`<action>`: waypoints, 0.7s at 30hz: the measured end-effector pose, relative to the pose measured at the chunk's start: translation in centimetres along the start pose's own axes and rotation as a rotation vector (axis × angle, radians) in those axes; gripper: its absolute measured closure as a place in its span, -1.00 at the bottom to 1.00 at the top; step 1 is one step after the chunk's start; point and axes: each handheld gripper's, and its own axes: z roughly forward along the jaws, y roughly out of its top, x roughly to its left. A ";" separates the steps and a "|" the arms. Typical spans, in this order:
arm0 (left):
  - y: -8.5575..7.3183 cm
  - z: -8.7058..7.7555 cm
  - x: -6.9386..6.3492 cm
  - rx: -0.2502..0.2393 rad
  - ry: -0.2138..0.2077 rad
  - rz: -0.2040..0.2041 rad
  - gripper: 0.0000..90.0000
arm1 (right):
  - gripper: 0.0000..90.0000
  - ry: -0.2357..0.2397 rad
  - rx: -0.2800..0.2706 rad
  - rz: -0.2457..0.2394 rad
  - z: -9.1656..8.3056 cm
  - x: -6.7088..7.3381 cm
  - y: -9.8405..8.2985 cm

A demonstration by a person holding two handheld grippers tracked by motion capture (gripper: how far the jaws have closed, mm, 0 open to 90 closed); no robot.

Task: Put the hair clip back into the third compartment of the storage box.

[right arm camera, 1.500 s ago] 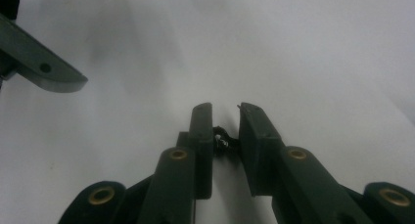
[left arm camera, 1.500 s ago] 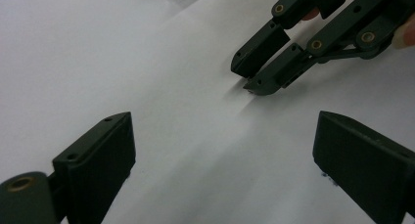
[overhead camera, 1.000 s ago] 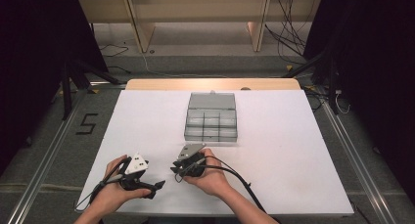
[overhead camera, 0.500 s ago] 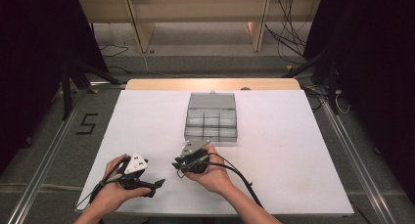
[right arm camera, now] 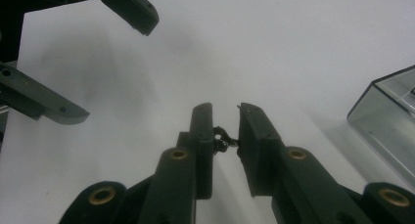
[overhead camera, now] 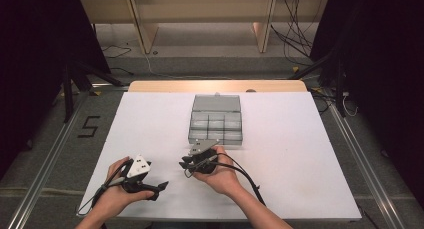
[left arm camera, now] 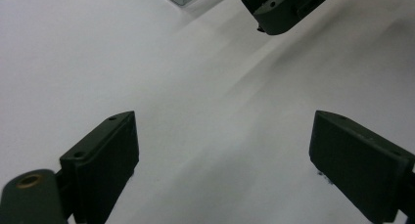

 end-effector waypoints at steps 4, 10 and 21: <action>0.0 0.0 0.0 -0.001 0.001 0.000 -0.76 | 0.71 -0.007 -0.001 -0.004 -0.3 -0.2 0.2; 0.0 0.0 0.0 -0.003 0.002 0.000 -0.76 | 0.71 -0.020 -0.014 0.002 -0.8 -0.6 0.5; 0.0 0.0 0.0 -0.004 0.003 0.001 -0.76 | 0.71 -0.037 -0.026 0.016 -1.6 -1.4 0.7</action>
